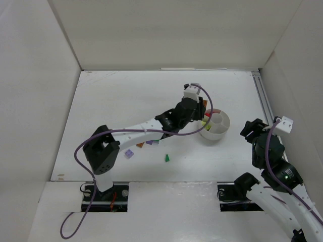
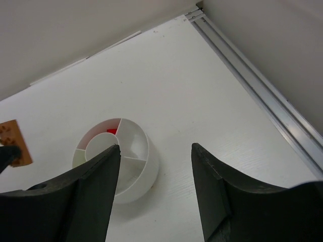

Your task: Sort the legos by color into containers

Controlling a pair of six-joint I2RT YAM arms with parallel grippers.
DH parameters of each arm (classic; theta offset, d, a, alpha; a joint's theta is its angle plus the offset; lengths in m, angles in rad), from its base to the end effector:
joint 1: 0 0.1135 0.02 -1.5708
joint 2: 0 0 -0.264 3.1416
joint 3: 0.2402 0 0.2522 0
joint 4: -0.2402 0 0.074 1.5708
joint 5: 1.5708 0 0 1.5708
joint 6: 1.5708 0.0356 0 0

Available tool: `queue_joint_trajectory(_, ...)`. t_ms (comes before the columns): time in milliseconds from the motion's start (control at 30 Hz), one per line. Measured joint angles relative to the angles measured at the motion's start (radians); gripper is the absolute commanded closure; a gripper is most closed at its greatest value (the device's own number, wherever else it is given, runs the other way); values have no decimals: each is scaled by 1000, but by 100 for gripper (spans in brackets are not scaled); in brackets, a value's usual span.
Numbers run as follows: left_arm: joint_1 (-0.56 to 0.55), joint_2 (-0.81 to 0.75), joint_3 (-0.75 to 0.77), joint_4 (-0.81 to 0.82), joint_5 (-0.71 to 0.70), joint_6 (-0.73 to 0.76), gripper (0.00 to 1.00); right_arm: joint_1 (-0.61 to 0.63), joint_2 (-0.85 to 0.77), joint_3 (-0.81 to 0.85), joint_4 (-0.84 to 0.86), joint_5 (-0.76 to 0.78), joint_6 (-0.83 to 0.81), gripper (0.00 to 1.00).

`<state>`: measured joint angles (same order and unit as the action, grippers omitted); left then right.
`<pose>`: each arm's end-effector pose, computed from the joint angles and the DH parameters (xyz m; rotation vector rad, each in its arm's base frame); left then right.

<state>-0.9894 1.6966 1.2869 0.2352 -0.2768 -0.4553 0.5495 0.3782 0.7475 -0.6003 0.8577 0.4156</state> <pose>0.2324 -0.3359 0.3141 0.2717 1.7895 -0.8095 0.0790 0.0168 0.3331 0.4766 1.6542 -0.0606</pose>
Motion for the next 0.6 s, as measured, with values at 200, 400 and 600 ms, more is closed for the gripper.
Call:
queue_joint_trajectory(200, -61, 171, 96, 61, -66, -30, 99, 0, -6, -10, -39, 19, 26, 37)
queue_joint_trajectory(400, -90, 192, 96, 121, -120, -40, 99, 0, -6, -10, -51, 27, 34, 37)
queue_joint_trajectory(600, -114, 242, 153, 178, -150, -41, 98, 0, -6, -11, -52, 27, 34, 37)
